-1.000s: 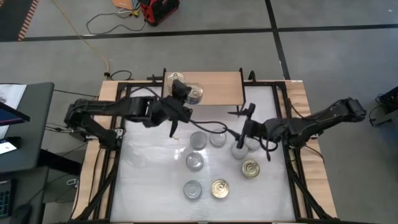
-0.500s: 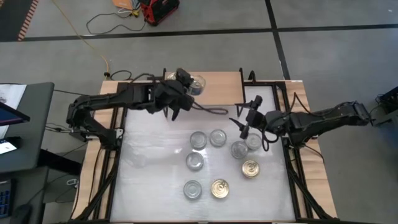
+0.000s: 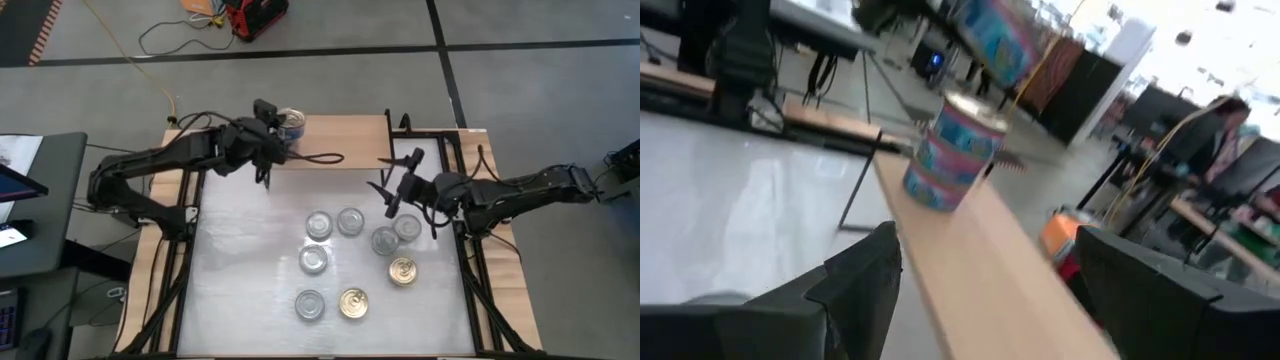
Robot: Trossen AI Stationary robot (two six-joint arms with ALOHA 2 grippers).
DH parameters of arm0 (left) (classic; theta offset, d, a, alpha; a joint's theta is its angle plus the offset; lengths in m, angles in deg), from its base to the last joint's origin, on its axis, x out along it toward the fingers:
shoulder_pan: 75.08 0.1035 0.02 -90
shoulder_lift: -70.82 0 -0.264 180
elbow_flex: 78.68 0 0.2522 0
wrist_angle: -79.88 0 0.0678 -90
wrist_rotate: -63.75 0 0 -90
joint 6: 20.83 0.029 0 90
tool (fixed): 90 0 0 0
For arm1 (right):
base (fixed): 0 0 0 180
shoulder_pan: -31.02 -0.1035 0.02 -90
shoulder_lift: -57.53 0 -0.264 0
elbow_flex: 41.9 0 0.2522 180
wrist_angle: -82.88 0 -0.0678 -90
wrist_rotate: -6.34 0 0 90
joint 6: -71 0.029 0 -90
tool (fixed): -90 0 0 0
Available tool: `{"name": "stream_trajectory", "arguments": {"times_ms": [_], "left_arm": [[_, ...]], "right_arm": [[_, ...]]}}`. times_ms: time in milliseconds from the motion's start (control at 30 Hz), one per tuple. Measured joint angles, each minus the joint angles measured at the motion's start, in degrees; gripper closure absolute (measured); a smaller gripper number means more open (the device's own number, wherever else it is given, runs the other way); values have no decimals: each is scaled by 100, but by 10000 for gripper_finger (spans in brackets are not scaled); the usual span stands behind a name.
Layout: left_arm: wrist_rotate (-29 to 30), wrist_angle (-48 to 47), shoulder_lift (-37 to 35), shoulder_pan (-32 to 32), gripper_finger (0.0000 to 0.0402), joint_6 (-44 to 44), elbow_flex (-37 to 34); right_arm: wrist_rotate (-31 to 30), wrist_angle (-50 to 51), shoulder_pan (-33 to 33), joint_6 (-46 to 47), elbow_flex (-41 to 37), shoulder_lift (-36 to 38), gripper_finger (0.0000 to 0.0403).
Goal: Stack canned seafood by type on shelf
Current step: Stack the blue tuna can on top of the other blue tuna cans on the shelf
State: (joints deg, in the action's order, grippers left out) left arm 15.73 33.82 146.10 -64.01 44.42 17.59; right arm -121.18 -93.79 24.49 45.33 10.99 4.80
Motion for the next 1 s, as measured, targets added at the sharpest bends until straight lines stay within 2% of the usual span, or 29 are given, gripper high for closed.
{"name": "stream_trajectory", "arguments": {"times_ms": [233,367,567,767,1000], "left_arm": [[135,1436,-627,184,224,793,-1421],[155,2312,-775,343,222,1368,-1917],[71,2240,-783,474,208,1036,-1787],[-142,1664,-773,474,210,1019,-1738],[-129,1509,-780,476,210,691,-1738]], "right_arm": [[42,-684,266,-466,0,-2,72],[396,-826,497,-477,0,-2,72],[753,-807,793,-319,0,-13,72],[1054,-780,978,-102,0,-13,72],[1071,-768,997,-4,0,-13,72]]}}
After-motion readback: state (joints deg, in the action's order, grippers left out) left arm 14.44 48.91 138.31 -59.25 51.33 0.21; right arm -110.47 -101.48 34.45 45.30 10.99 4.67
